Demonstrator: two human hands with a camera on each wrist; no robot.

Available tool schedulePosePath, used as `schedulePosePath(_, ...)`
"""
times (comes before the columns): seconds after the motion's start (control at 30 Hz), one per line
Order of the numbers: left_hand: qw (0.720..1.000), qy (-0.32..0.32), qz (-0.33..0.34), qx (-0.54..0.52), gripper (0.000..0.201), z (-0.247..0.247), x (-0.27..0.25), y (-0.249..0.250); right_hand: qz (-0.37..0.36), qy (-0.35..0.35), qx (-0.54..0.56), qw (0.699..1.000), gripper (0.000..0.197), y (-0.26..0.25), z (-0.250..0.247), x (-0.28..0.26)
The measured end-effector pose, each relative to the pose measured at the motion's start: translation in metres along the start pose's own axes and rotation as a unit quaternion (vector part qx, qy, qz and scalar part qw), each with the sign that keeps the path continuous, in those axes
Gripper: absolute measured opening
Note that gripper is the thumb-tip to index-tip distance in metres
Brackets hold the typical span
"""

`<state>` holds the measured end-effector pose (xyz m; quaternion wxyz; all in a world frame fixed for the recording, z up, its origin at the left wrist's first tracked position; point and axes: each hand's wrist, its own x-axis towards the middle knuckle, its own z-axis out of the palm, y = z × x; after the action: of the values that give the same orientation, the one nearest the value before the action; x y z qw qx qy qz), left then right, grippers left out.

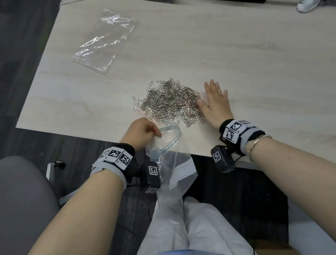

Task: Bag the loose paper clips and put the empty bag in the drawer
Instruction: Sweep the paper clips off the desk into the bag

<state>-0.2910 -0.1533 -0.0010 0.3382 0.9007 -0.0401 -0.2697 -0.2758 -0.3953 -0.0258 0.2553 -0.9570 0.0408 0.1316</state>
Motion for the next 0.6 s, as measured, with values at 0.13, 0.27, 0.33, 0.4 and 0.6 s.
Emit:
schedulePosePath(0.13,1.0,0.014,-0.006,-0.008,0.027,0.005,-0.001,0.002,0.108,0.077,0.009,0.991,0.057,0.04,-0.008,-0.037)
schedulePosePath(0.27,0.999,0.024,-0.01,-0.019,0.028,0.01,-0.002,0.003,0.184,0.07,0.002,0.981,0.06,0.064,0.007,-0.066)
schedulePosePath(0.33,0.999,0.034,-0.018,-0.024,0.029,0.013,-0.003,0.002,0.176,0.065,-0.011,0.982,0.062,0.063,0.018,-0.069)
schedulePosePath(0.4,0.998,0.039,-0.029,-0.027,0.028,0.015,-0.005,-0.001,0.167,0.07,-0.012,0.983,0.064,0.053,0.024,-0.064)
schedulePosePath(0.6,0.998,0.038,-0.026,-0.051,0.025,0.012,-0.01,-0.01,0.144,0.064,-0.013,0.987,0.066,0.007,0.038,-0.039)
